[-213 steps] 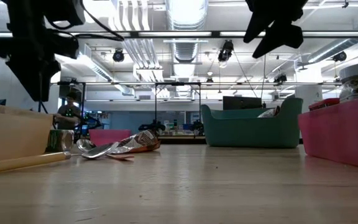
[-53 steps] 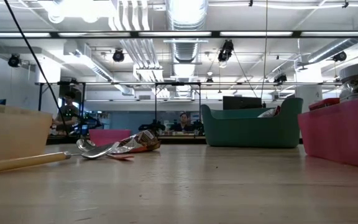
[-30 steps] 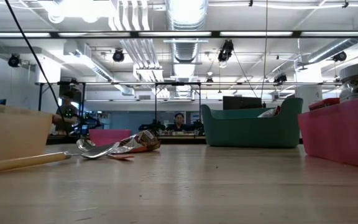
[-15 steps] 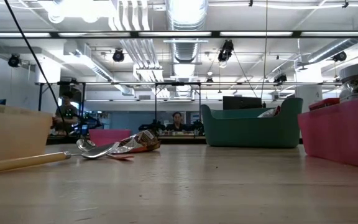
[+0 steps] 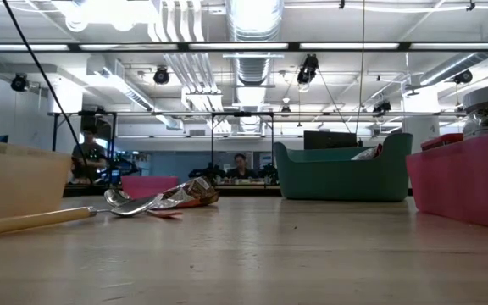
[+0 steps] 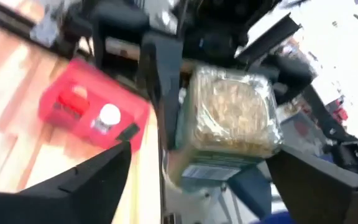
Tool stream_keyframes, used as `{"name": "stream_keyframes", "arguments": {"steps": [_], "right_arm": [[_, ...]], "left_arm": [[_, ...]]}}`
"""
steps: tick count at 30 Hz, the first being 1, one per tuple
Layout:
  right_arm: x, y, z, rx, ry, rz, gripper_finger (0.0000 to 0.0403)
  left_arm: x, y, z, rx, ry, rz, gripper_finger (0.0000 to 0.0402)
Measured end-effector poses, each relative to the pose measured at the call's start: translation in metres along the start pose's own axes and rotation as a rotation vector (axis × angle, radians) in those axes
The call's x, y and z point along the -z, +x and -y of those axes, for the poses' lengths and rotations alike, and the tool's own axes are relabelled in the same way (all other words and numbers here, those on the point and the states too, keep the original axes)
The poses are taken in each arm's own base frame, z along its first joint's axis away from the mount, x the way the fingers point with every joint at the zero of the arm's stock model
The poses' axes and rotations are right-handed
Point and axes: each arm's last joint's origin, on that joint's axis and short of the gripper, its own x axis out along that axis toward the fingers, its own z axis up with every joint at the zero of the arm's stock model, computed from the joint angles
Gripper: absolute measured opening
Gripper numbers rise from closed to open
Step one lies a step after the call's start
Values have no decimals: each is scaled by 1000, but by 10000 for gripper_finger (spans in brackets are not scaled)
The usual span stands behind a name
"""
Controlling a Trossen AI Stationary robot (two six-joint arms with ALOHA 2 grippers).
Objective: Pick & Place Food Item
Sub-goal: Put the green seasoning bottle into the pink bin
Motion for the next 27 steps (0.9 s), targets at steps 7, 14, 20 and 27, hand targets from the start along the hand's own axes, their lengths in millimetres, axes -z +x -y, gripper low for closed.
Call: {"name": "stream_keyframes", "arguments": {"steps": [7, 14, 20, 27], "right_arm": [[13, 3, 5, 0, 50, -143, 194], [18, 5, 8, 8, 77, -196, 194], [25, 14, 14, 23, 134, -242, 194], [35, 25, 20, 16, 184, -311, 194]], "left_arm": [[6, 0, -2, 20, 3, -78, 313], [15, 10, -14, -45, -67, -194, 303], [18, 21, -22, -57, -89, -246, 303], [18, 21, -23, -62, -45, -246, 304]]}}
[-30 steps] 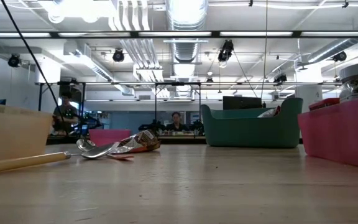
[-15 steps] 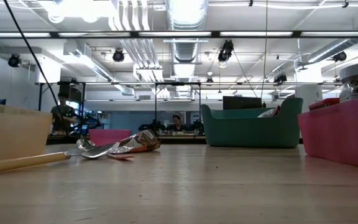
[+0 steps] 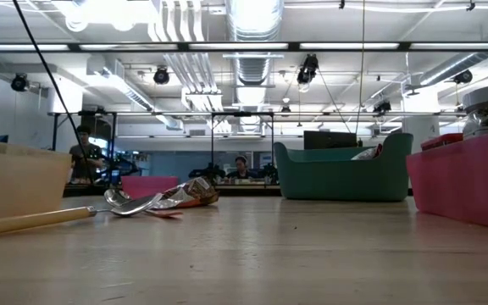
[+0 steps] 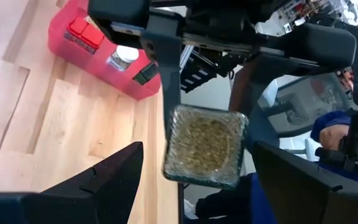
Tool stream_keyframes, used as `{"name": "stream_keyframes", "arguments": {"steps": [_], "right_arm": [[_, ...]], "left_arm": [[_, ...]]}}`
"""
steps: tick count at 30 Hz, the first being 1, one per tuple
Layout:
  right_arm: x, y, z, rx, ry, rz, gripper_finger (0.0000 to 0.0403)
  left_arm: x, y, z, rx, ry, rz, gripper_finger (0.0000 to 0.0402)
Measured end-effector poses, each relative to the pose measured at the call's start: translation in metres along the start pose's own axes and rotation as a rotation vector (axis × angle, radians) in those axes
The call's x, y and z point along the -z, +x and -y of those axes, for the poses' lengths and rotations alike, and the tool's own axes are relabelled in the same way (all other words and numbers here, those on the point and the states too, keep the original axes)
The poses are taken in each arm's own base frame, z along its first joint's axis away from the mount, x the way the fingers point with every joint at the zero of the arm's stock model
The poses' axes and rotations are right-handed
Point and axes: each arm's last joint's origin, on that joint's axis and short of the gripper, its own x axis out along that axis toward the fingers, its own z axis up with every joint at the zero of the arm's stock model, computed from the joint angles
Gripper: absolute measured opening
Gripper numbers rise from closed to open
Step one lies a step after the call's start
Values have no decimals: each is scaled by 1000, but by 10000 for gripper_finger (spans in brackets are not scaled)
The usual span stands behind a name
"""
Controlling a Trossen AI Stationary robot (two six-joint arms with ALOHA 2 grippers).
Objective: Pick & Place Food Item
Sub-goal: Put the green seasoning bottle into the pink bin
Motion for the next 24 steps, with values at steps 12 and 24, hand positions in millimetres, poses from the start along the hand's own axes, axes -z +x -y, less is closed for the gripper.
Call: {"name": "stream_keyframes", "arguments": {"steps": [12, 24], "right_arm": [[-4, 4, 4, -26, 12, -18, 194], [-2, 11, 6, -52, 13, -42, 194]], "left_arm": [[7, 15, -2, -10, 85, -89, 304], [4, 26, -6, -8, 104, -99, 304]]}}
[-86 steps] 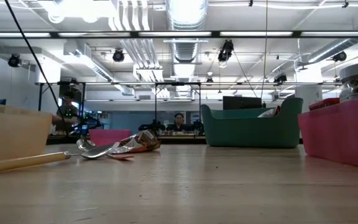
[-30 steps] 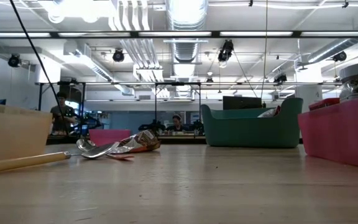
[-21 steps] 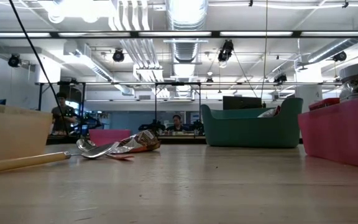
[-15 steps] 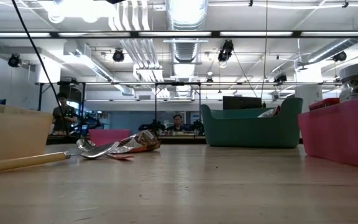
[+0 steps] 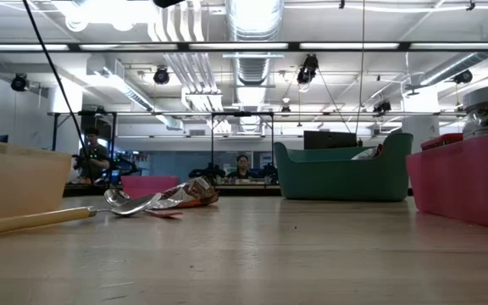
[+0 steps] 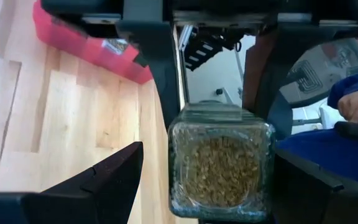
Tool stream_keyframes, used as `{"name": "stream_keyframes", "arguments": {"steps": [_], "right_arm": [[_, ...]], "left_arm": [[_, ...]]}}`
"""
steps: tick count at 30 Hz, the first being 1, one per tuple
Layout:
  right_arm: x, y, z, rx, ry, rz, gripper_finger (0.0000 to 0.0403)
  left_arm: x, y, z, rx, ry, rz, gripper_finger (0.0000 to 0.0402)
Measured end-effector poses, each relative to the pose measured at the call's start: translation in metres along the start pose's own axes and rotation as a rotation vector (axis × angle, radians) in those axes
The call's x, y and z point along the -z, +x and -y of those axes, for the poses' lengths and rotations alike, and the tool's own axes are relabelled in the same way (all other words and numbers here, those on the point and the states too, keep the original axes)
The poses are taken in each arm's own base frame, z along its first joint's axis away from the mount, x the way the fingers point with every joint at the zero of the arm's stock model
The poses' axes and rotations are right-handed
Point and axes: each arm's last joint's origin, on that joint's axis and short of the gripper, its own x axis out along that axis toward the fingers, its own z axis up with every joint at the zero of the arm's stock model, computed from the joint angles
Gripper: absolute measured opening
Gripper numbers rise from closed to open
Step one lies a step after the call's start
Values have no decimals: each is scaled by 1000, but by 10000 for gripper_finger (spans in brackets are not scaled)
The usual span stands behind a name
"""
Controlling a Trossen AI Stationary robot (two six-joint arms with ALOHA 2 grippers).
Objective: Pick & Place Food Item
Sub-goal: Put the green seasoning bottle into the pink bin
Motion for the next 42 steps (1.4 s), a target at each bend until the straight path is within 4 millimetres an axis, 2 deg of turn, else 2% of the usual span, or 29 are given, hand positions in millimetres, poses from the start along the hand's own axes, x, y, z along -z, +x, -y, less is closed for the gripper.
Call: {"name": "stream_keyframes", "arguments": {"steps": [7, 17, 29, 31, 37, 42], "right_arm": [[1, 3, 0, -18, -3, -4, 194], [-4, 3, -5, -64, -17, 48, 194], [-5, 3, -6, -74, -13, 50, 194], [-5, 3, -6, -79, -12, 53, 211], [-8, 1, -8, -93, -18, 73, 308], [-18, -6, -18, -94, -61, 129, 327]], "left_arm": [[-3, 0, 5, 97, 35, 2, 291], [-1, 1, 7, 131, 39, -22, 190], [-1, 0, 8, 125, -40, -16, 190], [-1, -2, 9, 125, -51, -12, 188], [0, -15, 14, 91, -50, 43, 187], [-2, -33, 23, 76, -26, 112, 187]]}}
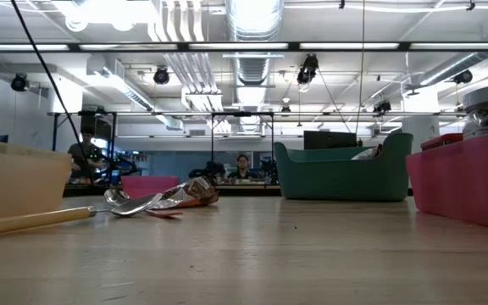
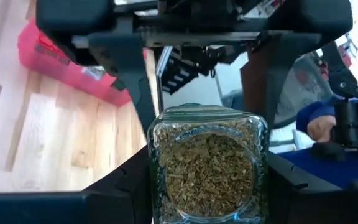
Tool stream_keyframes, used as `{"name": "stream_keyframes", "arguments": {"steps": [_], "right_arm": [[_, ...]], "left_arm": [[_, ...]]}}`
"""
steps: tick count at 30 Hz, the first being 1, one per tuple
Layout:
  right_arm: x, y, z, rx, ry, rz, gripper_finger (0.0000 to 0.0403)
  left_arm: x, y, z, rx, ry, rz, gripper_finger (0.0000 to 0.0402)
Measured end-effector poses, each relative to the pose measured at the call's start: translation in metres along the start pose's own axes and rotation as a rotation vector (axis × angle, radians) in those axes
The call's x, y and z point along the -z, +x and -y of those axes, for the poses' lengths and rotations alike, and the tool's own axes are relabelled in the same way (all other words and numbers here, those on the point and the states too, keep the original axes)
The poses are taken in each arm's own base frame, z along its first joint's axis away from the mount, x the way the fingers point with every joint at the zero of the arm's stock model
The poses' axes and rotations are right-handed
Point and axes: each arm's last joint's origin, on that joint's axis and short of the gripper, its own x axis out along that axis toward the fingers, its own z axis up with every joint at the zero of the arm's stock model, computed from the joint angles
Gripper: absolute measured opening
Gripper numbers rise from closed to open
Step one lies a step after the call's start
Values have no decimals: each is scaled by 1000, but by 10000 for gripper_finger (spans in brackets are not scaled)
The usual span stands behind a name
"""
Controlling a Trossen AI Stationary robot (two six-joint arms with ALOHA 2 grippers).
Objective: Pick & Place Food Item
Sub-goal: Put the green seasoning bottle into the pink bin
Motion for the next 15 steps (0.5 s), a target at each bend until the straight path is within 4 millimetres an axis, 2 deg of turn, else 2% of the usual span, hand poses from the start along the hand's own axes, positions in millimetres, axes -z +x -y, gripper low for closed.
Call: {"name": "stream_keyframes", "arguments": {"steps": [5, 11, 15], "right_arm": [[-21, -14, -22, 33, -156, 65, 329], [-40, -47, -58, 271, -478, 163, 330], [-49, -68, -87, 362, -710, 257, 330]], "left_arm": [[-5, -21, 10, -6, -14, 101, 187], [-15, -51, 25, -3, 14, 331, 187], [-20, -65, 27, -10, -4, 444, 187]]}}
